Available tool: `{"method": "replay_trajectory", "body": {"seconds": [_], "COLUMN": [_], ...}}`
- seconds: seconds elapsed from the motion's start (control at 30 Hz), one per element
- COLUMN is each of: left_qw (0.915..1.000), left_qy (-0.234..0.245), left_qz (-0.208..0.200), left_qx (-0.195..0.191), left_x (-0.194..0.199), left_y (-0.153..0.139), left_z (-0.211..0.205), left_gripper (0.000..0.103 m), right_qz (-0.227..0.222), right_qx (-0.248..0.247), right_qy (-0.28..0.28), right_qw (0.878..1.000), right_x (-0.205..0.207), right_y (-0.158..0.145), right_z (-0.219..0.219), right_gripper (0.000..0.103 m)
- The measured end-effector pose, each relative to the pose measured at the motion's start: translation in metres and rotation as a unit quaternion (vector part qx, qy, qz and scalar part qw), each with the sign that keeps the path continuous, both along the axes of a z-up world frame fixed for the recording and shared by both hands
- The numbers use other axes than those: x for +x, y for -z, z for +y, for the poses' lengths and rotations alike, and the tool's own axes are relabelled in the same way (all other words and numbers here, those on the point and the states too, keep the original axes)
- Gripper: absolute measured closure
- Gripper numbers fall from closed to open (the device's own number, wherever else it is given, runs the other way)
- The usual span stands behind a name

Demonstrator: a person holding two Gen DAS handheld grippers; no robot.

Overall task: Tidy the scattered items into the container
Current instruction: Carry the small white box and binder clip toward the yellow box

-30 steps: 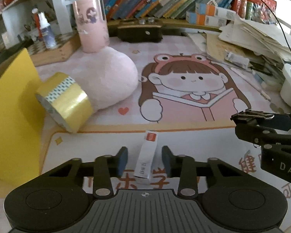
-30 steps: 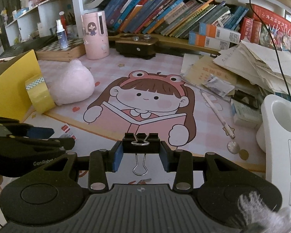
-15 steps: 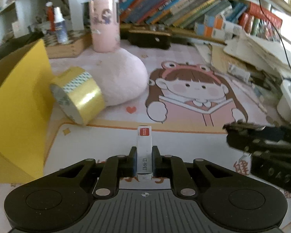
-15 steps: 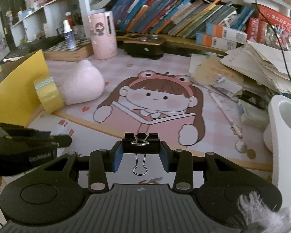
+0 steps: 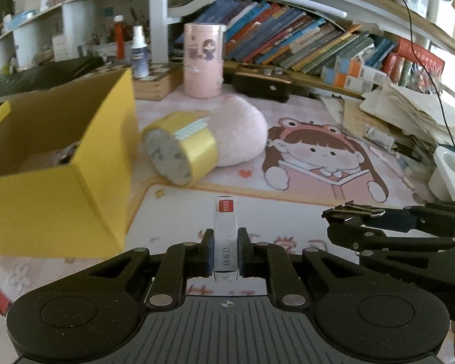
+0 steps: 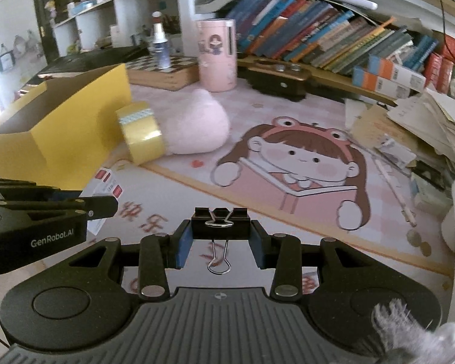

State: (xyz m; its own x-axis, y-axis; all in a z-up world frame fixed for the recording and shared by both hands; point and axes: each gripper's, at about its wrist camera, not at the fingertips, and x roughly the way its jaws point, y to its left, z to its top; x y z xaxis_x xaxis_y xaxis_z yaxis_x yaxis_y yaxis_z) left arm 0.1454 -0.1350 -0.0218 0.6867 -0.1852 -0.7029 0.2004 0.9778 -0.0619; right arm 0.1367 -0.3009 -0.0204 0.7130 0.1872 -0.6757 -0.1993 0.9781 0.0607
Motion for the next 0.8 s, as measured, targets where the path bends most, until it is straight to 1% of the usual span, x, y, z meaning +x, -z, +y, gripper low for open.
{"method": "replay_trajectory", "body": {"seconds": [0.1,0.3,0.63,0.8], "left_qw": [1.0000,0.9999,0.9997,0.9994], "left_qy": [-0.003,0.006,0.022,0.034], "left_qz": [0.001,-0.003,-0.002,-0.002], "left_qx": [-0.005,-0.011,-0.010,-0.007], "left_x": [-0.008,-0.026,-0.063,-0.079], "left_y": [0.000,-0.004,-0.009,-0.010], "left_z": [0.013,0.040,0.096,0.120], "left_gripper": [0.090,0.090,0.090,0.090], "right_qz": [-0.001,-0.001,0.004,0.005], "right_qx": [-0.002,-0.004,-0.004,-0.003], "right_qy": [-0.003,0.003,0.009,0.020], "right_qw": [1.000,1.000,1.000,1.000], "right_x": [-0.008,-0.029,-0.072,-0.094], "right_y": [-0.002,-0.007,-0.010,-0.010], "right_z": [0.013,0.040,0.095,0.121], "right_gripper": [0.066,0.066,0.066,0.066]}}
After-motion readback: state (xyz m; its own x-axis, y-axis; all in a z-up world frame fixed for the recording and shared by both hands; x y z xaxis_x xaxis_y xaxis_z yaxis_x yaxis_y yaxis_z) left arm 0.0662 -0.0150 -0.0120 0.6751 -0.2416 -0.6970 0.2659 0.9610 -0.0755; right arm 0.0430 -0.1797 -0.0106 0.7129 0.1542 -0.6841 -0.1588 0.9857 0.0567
